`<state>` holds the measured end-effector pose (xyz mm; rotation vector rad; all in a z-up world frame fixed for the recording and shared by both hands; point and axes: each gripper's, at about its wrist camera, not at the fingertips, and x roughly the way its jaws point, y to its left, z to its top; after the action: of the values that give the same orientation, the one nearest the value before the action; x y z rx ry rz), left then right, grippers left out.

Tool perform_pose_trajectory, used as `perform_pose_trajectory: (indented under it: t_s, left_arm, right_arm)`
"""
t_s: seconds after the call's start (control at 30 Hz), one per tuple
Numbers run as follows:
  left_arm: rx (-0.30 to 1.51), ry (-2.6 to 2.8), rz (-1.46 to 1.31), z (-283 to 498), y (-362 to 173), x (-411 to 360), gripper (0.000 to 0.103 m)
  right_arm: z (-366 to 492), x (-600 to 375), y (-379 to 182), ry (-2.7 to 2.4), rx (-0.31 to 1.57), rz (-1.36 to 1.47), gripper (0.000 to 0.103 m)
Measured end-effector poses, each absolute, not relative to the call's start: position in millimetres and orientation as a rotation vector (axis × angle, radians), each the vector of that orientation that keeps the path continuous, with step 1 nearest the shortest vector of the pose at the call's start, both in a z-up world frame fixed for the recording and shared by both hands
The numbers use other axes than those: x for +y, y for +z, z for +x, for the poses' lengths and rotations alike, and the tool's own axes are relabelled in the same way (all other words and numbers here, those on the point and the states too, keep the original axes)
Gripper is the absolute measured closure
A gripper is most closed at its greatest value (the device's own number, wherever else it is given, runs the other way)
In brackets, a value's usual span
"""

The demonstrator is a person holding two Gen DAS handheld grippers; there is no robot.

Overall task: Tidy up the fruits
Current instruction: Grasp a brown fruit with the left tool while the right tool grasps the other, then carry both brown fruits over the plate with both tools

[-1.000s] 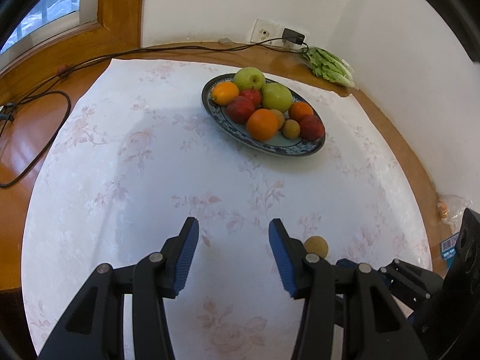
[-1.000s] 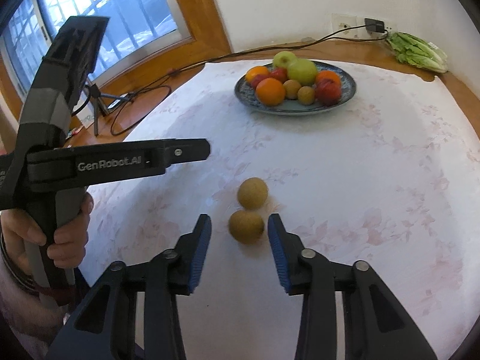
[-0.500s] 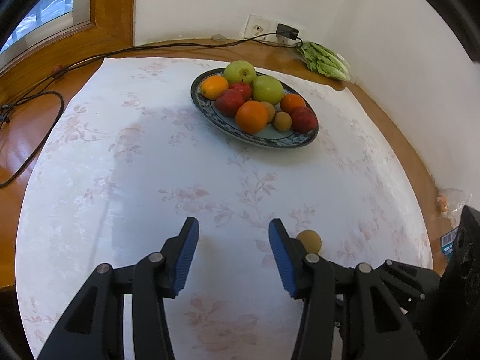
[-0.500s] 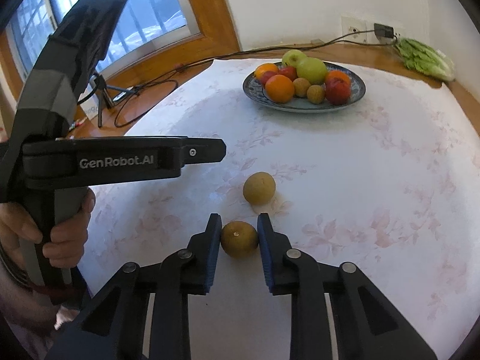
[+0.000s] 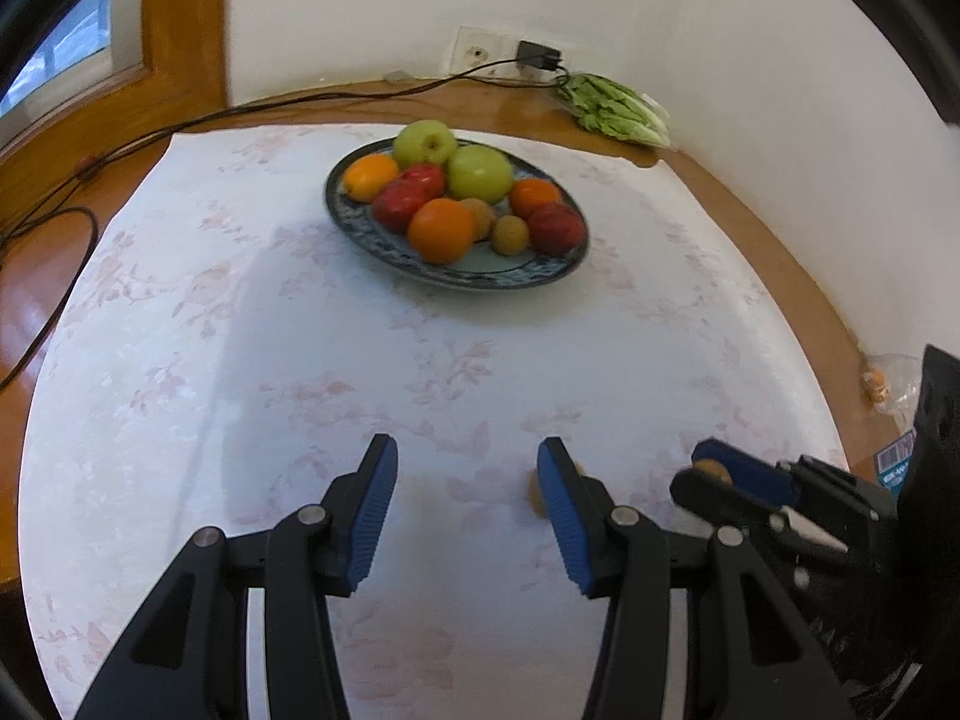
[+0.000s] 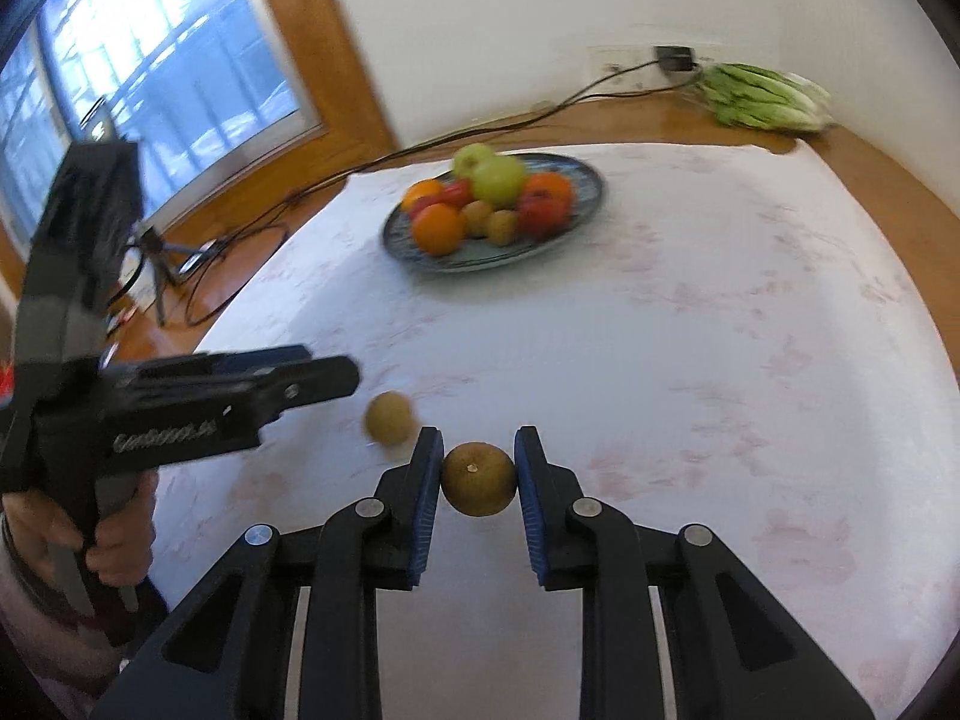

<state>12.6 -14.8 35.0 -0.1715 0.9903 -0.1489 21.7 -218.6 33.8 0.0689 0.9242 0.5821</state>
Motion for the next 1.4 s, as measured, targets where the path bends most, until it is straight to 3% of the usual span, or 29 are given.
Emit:
perform_pose_trajectory:
  t_s: [0.43, 0.97, 1.4]
  left_arm:
    - [0.999, -0.2, -0.102, 7.1, 26.4, -42.5, 0.054]
    - [1.014, -0.241, -0.083, 10.9, 17.2, -56.8, 0.078]
    - [1.012, -0.234, -0.098, 10.4, 18.2, -51.4, 0.078]
  right_arm:
    - [29.0, -243.2, 27.3, 0.518, 0.941, 0.152, 0.077]
    - [28.2, -242.8, 25.9, 0.53, 0.941, 0.161, 0.077]
    - [29.4, -242.3, 24.4, 0.532, 0.945, 0.166, 0.077]
